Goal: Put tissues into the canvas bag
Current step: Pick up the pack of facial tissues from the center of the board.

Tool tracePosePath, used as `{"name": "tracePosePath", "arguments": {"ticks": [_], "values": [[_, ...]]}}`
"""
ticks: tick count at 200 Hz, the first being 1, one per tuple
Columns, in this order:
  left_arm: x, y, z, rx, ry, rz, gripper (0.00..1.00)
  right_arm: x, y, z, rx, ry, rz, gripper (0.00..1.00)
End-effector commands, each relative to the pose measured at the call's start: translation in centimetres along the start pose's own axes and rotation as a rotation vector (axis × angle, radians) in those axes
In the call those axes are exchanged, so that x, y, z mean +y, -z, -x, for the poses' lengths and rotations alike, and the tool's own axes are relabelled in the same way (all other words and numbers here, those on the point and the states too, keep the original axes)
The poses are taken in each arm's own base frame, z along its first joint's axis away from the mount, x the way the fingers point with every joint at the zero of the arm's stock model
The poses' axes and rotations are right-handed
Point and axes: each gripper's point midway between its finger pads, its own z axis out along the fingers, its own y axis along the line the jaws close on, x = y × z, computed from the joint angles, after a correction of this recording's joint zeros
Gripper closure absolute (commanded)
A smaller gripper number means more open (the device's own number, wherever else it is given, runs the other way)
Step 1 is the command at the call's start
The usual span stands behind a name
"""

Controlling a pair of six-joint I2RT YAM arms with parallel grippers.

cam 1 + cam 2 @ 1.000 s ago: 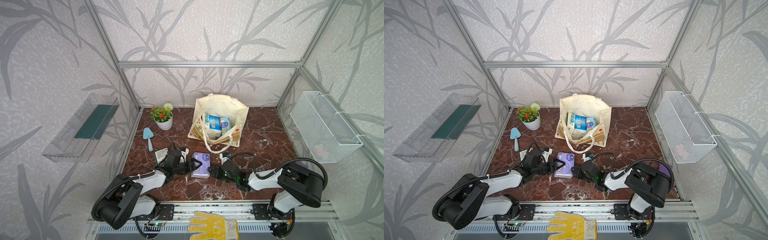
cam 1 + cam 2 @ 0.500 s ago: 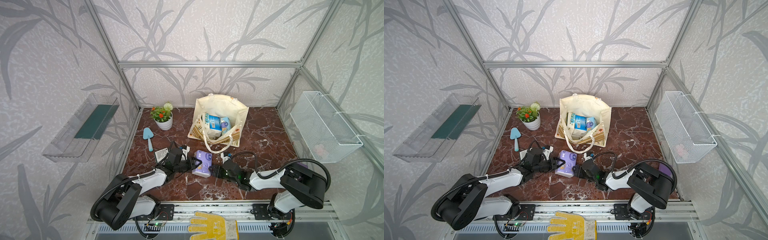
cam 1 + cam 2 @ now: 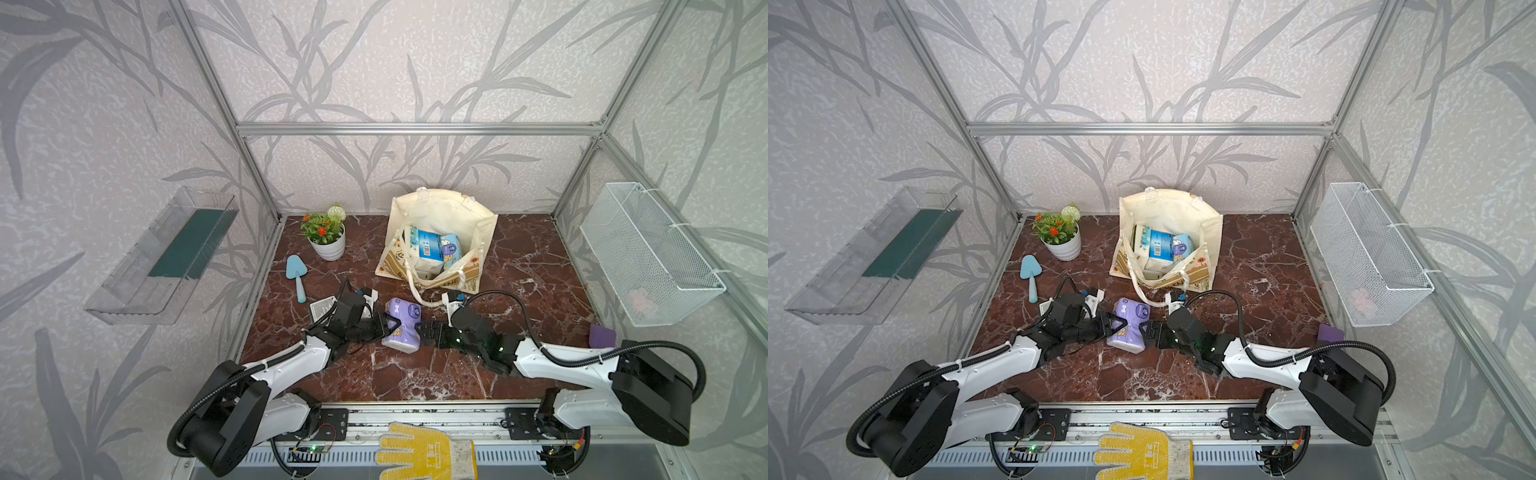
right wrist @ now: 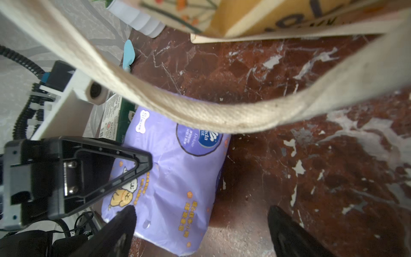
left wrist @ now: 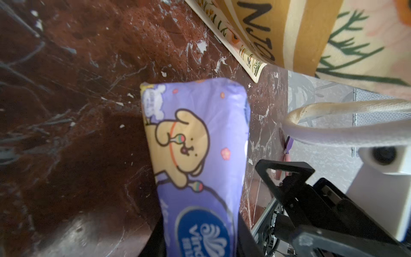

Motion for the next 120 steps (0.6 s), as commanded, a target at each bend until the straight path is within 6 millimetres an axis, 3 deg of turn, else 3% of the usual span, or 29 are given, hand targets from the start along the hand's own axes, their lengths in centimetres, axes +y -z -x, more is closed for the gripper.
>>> {"name": "tracePosePath", "arguments": {"ticks": [1,120], "values": [[-1.3,0.9,1.3,-0.028,-0.040,0.023,0.72,0.5,0.7,0.6,0.011,0.104,-0.010,0.07],[-2.9,4.8,4.6,-0.112,-0.023,0.125,0.76,6.4,2.4,2.9,0.027,0.341,0.161,0.08]]}}
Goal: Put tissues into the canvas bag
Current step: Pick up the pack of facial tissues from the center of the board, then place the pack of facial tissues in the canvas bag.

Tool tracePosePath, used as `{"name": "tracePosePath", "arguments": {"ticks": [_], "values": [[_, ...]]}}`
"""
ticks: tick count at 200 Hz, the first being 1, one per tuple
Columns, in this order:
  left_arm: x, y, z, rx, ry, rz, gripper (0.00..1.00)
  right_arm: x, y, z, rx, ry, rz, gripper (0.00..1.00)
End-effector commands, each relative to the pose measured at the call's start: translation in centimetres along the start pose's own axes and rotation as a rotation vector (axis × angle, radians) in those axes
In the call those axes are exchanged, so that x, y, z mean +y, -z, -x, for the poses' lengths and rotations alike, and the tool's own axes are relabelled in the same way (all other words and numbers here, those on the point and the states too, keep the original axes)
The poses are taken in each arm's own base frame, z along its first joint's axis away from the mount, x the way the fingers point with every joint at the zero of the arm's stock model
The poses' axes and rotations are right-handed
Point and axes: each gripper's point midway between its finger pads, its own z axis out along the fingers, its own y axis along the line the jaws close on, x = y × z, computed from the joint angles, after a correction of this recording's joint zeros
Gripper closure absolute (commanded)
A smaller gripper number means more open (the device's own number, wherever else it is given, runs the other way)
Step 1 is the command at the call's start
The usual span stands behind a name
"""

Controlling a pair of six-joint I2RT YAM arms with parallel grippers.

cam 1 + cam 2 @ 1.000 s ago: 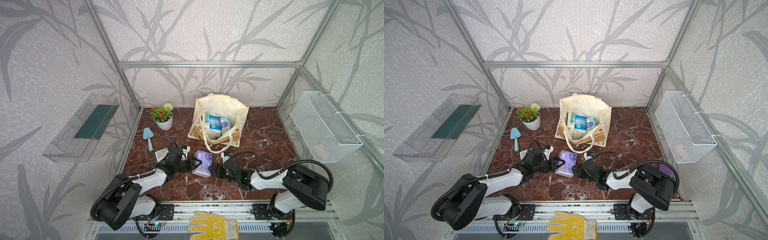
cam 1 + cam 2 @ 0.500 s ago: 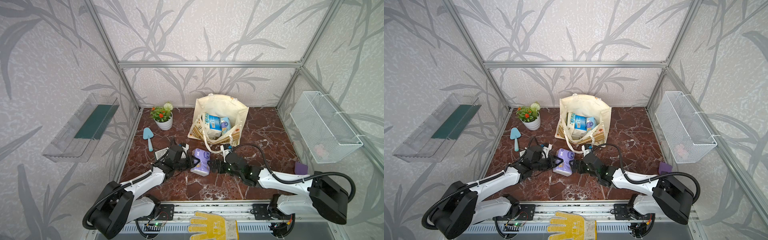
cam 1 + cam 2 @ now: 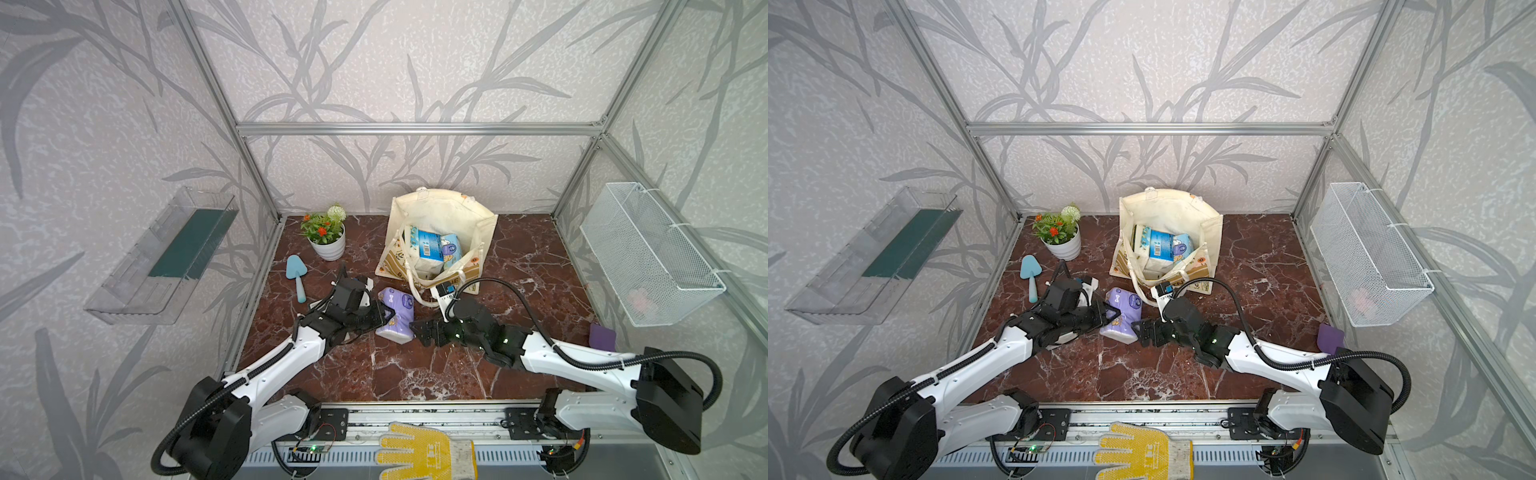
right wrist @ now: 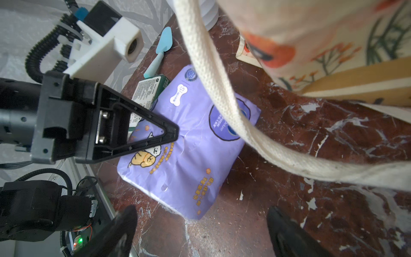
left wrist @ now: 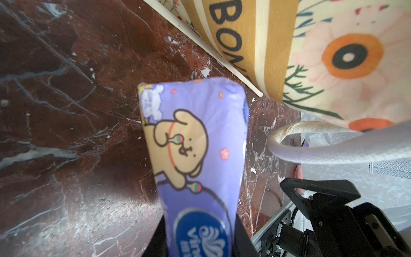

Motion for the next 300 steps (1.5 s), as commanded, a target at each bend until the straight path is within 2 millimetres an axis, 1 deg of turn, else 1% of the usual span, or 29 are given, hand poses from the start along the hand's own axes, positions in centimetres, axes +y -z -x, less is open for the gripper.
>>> {"name": "tracePosePath", "arguments": {"ticks": [1,31,77,103,128,163,183,216,239,256,272,283,300], "values": [[-1.0,1.9,1.8,-0.063,-0.006,0.010,0.76,1.7,0.6,1.6,-0.009,0.074,0.053,0.08],[-1.9,4.0,3.4,-0.113,-0.006,0.020,0.76,2.6,0.8,2.6,-0.009,0.130,0.067,0.08],[-3.9,8.2,6.3,-0.236,-0.035,0.030,0.76,4.3,1.2,4.7,-0.022,0.204,0.095,0.08],[-5.7,10.8,7.8,-0.298,-0.077,0.016,0.76,4.7,1.7,6.2,-0.054,0.225,0.097,0.08],[-8.2,13.1,9.3,-0.339,-0.138,-0.004,0.77,4.6,2.3,7.8,-0.090,0.225,0.090,0.08],[-12.2,14.9,11.6,-0.370,-0.229,-0.059,0.76,4.3,3.3,10.1,-0.140,0.210,0.094,0.07],[-14.3,15.2,12.8,-0.372,-0.271,-0.093,0.76,3.9,4.1,11.5,-0.162,0.195,0.097,0.07],[-17.6,15.2,15.0,-0.367,-0.336,-0.143,0.77,3.2,5.9,13.8,-0.213,0.178,0.095,0.07],[-20.1,15.7,16.4,-0.380,-0.377,-0.189,0.77,2.8,7.2,14.8,-0.240,0.176,0.102,0.06],[-21.4,15.8,17.5,-0.393,-0.394,-0.203,0.78,2.6,8.0,15.3,-0.252,0.173,0.100,0.06],[-22.6,15.0,18.2,-0.372,-0.410,-0.234,0.78,2.5,8.4,15.3,-0.253,0.175,0.097,0.06],[-23.9,14.0,18.6,-0.343,-0.448,-0.282,0.78,2.3,8.6,15.3,-0.254,0.179,0.088,0.05],[-25.2,12.2,19.3,-0.303,-0.447,-0.320,0.79,1.9,9.3,15.4,-0.272,0.174,0.077,0.05]]}}
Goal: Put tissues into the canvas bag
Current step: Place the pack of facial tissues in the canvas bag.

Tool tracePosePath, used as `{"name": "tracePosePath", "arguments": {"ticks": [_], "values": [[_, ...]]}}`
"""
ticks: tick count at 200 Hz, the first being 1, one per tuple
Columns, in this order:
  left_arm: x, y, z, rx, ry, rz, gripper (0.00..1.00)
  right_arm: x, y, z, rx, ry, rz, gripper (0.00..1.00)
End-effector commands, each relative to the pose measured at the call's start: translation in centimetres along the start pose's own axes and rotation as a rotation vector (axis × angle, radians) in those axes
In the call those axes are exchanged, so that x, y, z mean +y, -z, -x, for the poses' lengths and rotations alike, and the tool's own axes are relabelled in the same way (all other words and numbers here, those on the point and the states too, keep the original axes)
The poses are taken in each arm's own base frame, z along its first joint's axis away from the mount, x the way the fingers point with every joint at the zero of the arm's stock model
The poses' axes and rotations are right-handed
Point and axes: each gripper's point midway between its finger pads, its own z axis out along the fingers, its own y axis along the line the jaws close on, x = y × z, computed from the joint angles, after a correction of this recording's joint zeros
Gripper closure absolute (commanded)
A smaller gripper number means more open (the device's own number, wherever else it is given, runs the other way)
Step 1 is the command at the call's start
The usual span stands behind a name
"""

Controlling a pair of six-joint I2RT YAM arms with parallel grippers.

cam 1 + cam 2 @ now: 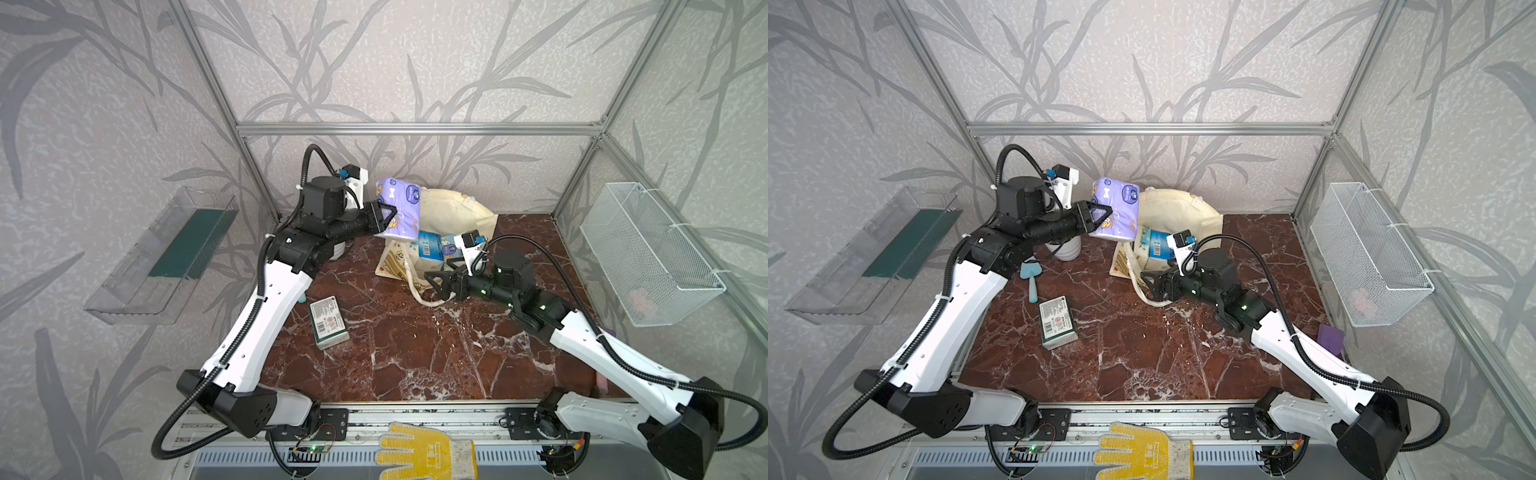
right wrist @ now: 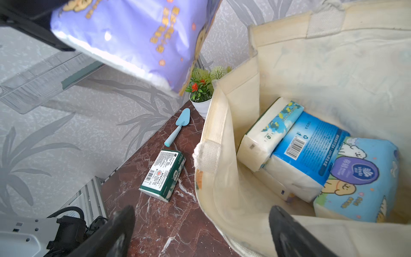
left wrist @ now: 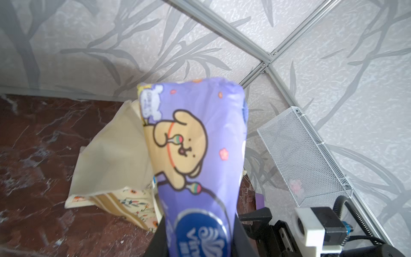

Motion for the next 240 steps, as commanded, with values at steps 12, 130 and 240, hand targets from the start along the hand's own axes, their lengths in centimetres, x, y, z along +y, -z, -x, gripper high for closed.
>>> {"name": "tracePosePath", "arguments": {"ticks": [12,130,240], "values": [[-2.3,-3.8,0.9,0.054,-0.042,-0.124,0.79,0.1,2.0,1.5,-0.046,0.014,-0.004,0.05],[-0.2,-17.2,-6.9,0.379,0.000,0.015,0.83,-6.4,8.5,2.4,-0.158,-0.073,-0.248,0.04],[4.3,-21.0,-12.0,0.477,0.060,0.131,0.83,-7.6,8.9,2.3,-0.176,-0.110,-0.273,0.04]]}}
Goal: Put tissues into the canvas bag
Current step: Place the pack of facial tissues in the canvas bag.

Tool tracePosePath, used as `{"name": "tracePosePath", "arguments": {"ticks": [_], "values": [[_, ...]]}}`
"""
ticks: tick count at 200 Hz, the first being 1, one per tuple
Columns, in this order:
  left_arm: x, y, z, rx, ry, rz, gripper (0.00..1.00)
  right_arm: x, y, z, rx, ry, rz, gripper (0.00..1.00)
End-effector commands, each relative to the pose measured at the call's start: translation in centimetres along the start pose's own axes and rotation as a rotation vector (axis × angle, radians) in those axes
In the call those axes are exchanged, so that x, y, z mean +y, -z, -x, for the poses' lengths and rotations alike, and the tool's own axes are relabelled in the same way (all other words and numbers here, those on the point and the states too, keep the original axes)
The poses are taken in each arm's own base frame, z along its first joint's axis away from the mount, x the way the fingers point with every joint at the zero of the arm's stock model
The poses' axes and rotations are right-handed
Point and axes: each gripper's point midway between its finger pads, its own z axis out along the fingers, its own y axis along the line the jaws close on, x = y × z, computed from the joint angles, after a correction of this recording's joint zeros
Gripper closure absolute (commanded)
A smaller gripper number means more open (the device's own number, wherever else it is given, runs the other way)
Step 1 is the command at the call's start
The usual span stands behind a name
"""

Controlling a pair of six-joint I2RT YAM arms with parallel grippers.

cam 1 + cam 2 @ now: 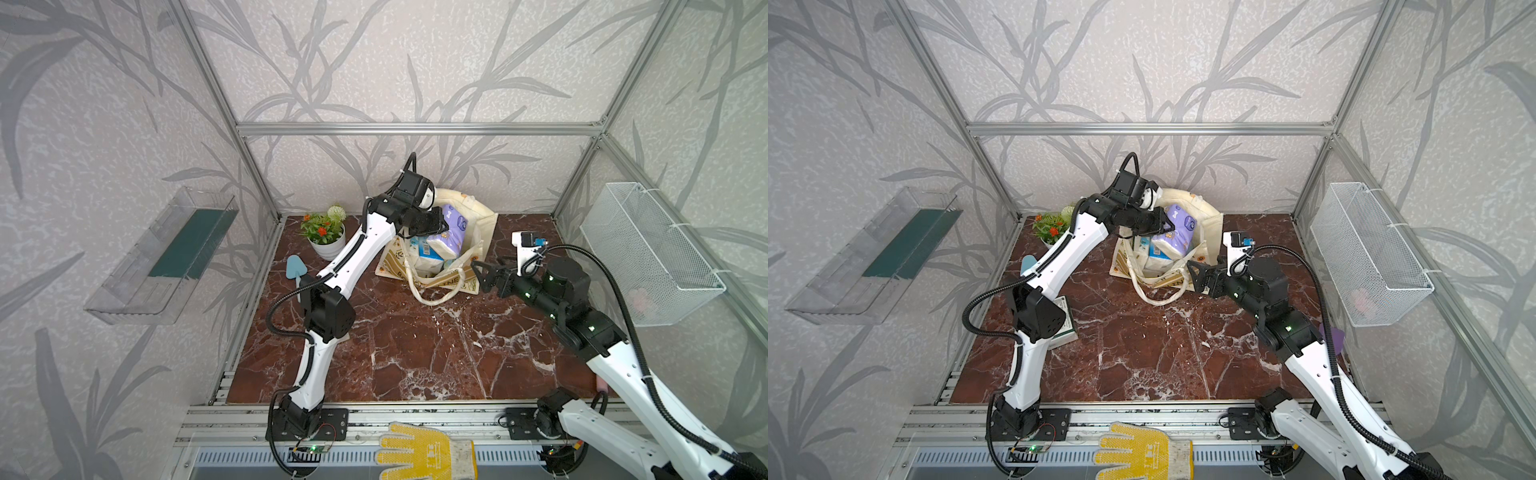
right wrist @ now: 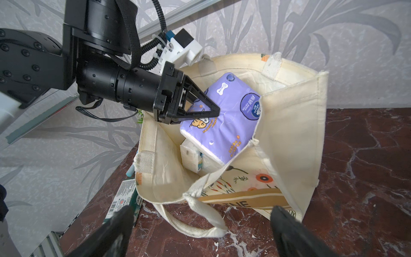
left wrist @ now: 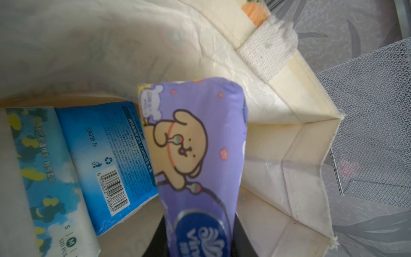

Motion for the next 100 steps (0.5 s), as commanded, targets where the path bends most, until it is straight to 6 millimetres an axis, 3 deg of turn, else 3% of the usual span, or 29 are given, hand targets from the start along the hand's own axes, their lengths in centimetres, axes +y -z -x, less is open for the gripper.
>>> {"name": "tracePosePath", "arguments": {"ticks": [1,100], "values": [[0.9,-1.7,-0.4,0.019,0.013,0.023,0.83,-0.2,0.1,0.2,-0.015,-0.011,-0.003,0.04],[1.6,-6.2,-2.9,0.140,0.072,-0.024,0.83,-1.0,-0.1,-0.7,-0.017,-0.048,-0.018,0.04]]}}
